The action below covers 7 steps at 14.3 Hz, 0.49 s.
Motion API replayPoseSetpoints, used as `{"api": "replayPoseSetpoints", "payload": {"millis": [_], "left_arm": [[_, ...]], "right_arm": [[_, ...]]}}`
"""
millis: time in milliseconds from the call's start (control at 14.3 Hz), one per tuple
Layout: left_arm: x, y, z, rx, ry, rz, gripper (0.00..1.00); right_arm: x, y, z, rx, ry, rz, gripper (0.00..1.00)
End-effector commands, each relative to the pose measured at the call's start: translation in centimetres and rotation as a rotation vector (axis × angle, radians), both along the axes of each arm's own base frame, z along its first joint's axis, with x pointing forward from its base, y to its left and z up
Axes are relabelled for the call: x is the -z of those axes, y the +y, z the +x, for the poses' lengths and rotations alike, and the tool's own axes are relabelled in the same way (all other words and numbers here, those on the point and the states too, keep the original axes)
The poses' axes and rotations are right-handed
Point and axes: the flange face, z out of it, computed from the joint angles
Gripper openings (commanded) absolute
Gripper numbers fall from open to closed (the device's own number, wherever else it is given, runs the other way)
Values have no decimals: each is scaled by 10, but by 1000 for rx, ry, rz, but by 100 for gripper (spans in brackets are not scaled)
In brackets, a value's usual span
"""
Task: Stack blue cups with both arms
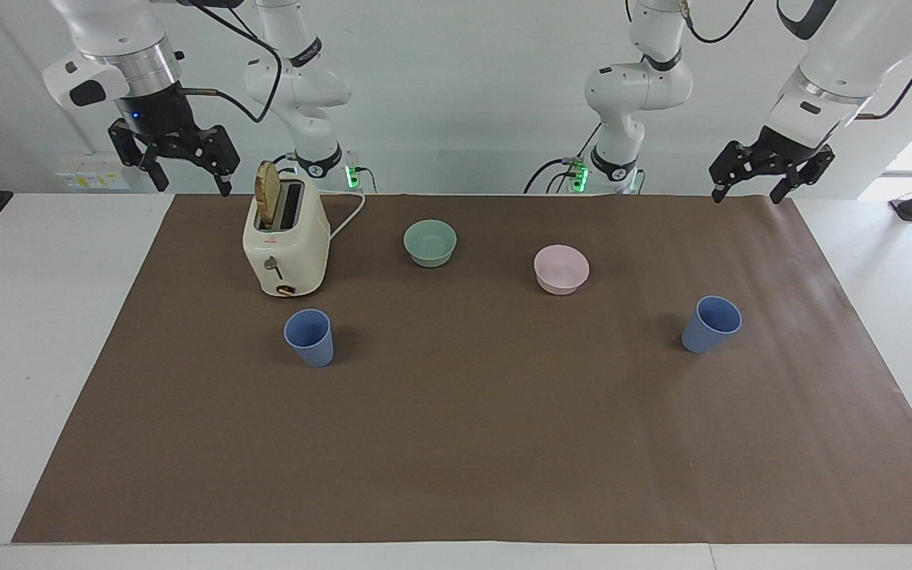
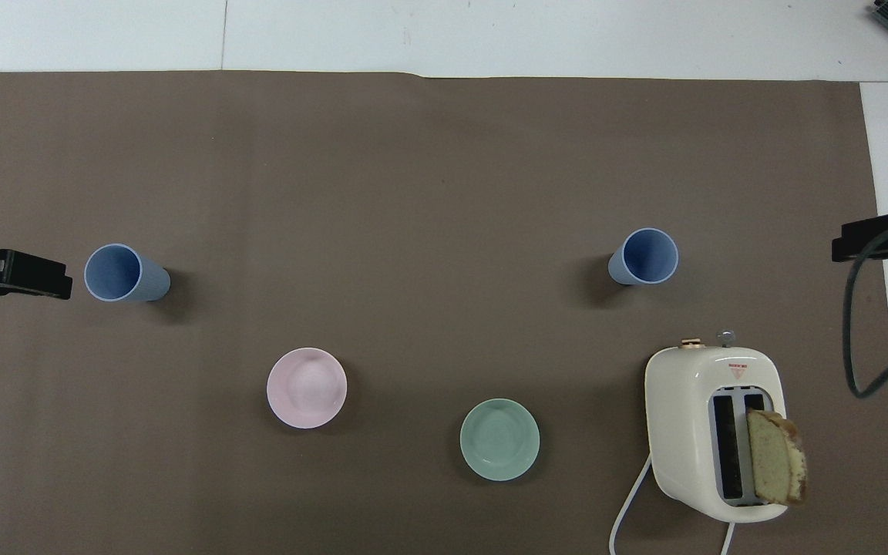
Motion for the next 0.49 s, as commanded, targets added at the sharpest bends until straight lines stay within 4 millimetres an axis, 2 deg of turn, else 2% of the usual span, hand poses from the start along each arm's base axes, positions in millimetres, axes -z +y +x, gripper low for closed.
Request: {"api": "replayPoseSetpoints", "payload": {"millis": [0, 140, 280, 420], "left_arm": [[-9, 3, -4, 3, -3, 6, 100], [-13, 15, -1, -14, -28, 0, 100], [-8, 51, 1, -14, -22, -1, 100], [-1, 53, 5, -14, -10, -2, 100]], "right_arm": [[0, -1, -7, -11, -1, 2, 100], [-1, -1, -7, -11, -3, 2, 100], [-1, -1, -7, -9, -3, 2, 100], [-1, -1, -7, -9, -3, 2, 100]]}}
